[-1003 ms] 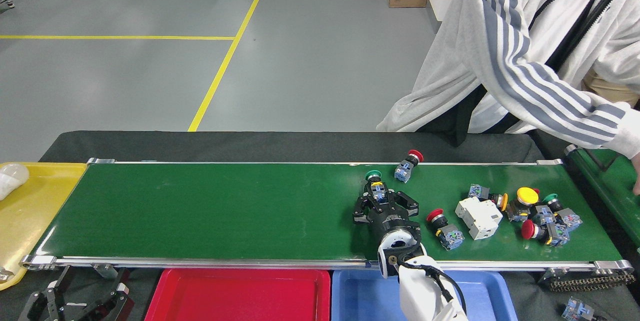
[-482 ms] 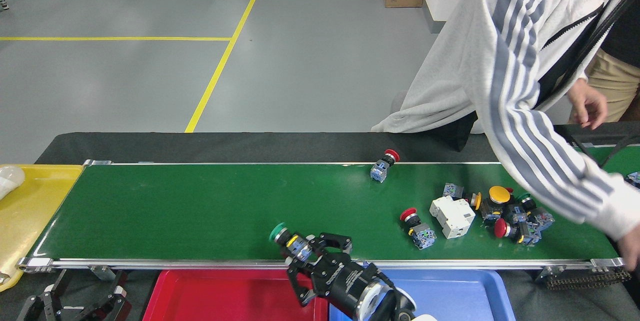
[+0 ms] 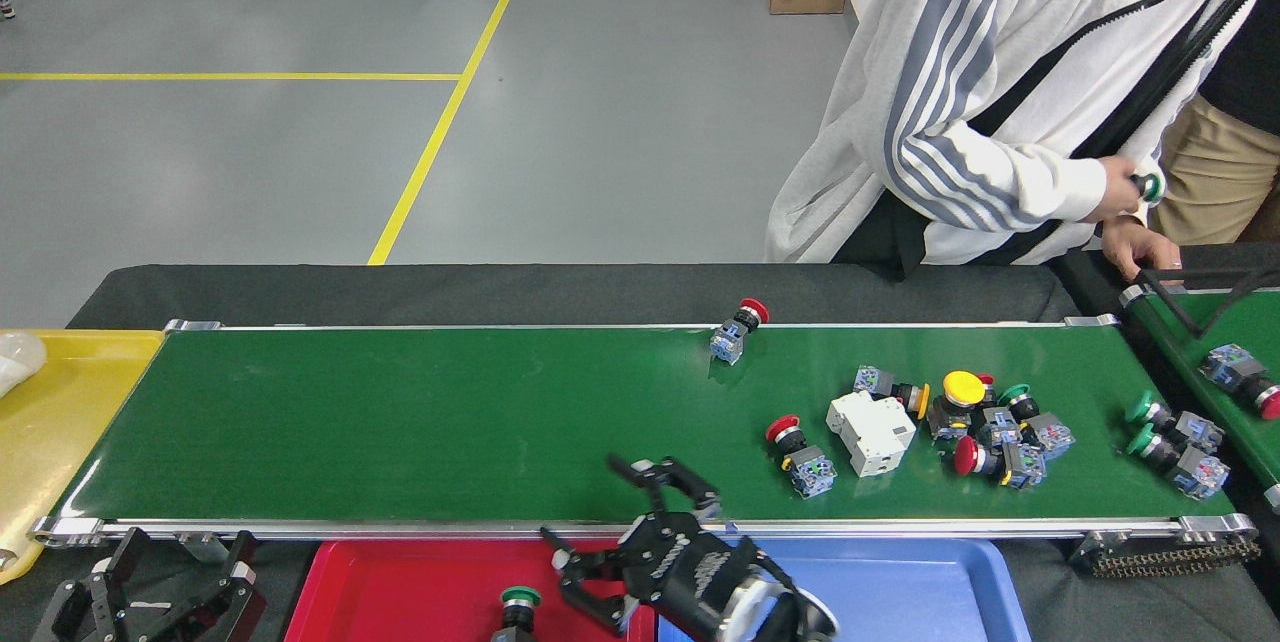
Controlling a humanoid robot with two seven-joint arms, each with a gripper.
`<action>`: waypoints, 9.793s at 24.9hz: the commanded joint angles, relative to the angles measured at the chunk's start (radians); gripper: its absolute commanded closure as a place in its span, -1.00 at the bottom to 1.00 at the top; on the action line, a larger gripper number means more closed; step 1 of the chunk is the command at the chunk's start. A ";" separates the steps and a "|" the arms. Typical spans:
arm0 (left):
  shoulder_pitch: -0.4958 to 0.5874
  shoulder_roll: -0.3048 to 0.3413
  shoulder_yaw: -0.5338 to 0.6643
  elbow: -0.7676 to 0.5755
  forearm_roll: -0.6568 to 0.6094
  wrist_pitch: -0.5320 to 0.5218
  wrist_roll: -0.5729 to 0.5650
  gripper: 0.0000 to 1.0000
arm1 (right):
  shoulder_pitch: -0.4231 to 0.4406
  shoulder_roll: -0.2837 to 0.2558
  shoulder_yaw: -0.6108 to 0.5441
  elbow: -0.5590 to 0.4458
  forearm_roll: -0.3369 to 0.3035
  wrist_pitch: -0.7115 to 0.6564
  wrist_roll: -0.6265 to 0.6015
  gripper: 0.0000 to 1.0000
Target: Pick switch part from conveyor to tray
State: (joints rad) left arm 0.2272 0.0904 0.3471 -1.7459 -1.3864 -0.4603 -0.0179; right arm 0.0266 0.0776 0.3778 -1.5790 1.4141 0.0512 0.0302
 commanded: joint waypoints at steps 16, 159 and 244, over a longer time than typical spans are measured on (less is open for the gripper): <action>-0.687 -0.120 -0.490 0.637 -0.303 0.049 -0.020 -1.00 | -0.053 0.019 0.096 0.051 0.017 0.361 -0.069 -0.99; -0.393 -0.041 -0.212 0.442 -0.154 0.316 -0.037 0.86 | -0.191 -0.022 0.394 0.076 -0.038 -0.289 0.025 -1.00; -0.405 0.141 0.090 0.646 -0.128 0.150 -0.054 -0.97 | 0.157 -0.277 -0.471 -0.113 -0.213 -0.080 -0.098 -1.00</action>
State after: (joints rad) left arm -0.1552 0.2161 0.4425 -1.1080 -1.5090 -0.3470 -0.0780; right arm 0.1891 -0.1903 -0.0904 -1.6803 1.2009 -0.0270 -0.0666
